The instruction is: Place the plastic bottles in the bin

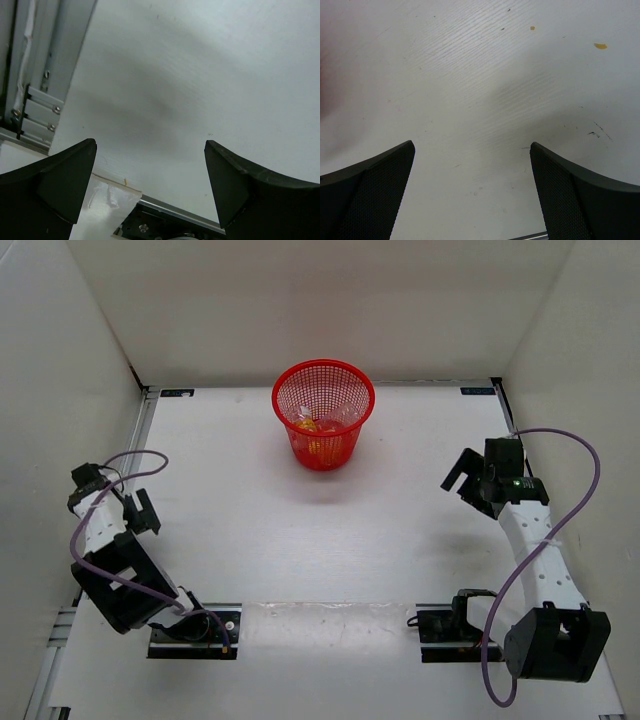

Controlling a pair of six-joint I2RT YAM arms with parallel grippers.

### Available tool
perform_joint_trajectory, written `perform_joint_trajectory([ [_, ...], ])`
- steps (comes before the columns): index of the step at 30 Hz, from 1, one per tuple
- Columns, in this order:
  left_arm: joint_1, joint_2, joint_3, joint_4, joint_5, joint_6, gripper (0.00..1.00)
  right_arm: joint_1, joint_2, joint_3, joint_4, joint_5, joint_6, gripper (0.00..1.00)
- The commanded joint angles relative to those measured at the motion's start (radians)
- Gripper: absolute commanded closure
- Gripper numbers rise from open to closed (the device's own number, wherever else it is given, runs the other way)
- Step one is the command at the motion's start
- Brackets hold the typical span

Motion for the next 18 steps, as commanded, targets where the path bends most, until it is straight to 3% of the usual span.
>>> perform_joint_trajectory([
  [1, 0.006, -0.054, 0.086, 0.015, 0.093, 0.002, 0.00, -0.006, -0.027, -0.007, 0.035, -0.018, -0.006, 0.01],
  [18, 0.006, -0.004, 0.126, -0.033, 0.170, 0.004, 0.00, -0.006, -0.048, -0.050, 0.055, 0.002, -0.015, 0.01],
])
